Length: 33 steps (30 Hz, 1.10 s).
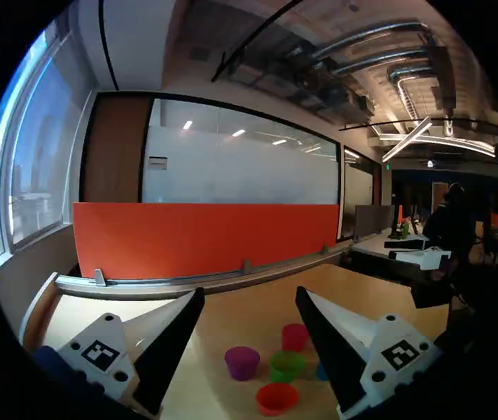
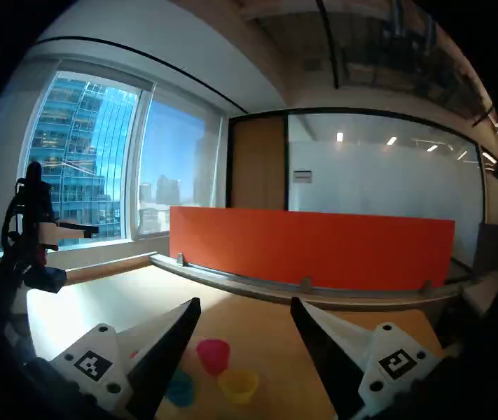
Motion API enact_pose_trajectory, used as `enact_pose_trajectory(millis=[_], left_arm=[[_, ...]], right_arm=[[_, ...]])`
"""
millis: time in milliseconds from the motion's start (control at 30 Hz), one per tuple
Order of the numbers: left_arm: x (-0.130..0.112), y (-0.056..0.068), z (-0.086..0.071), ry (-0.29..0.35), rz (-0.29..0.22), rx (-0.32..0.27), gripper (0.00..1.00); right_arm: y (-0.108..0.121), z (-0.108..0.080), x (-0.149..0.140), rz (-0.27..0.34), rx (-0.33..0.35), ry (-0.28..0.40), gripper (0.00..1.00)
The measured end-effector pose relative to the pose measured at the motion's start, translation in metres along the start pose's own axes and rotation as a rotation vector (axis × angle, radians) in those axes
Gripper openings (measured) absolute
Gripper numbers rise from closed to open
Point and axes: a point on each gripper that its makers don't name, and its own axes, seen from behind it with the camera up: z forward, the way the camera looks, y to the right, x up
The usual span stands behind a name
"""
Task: Pour water
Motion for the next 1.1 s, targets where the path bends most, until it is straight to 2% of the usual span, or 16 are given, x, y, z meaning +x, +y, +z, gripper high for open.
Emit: enact_pose_trajectory(millis=[167, 467, 867, 1100], left_arm=[[-0.007, 0.006, 0.001, -0.028, 0.019, -0.03, 0.97], [-0.02, 0.019, 0.004, -0.082, 0.018, -0.109, 0.97], [-0.031, 0.024, 0.014, -0.135, 0.024, -0.186, 0.97], [-0.05, 0.028, 0.023, -0.185, 0.031, -0.226, 0.97]], right_arm=[[-0.008, 0.0, 0.0, -0.007, 0.043, -0.007, 0.99], [-0.021, -0.004, -0.006, -0.02, 0.128, -0.042, 0.99], [-0.034, -0.007, -0.018, -0.013, 0.201, -0.082, 0.99], [-0.041, -0.007, -0.032, -0.038, 0.236, -0.119, 0.99]])
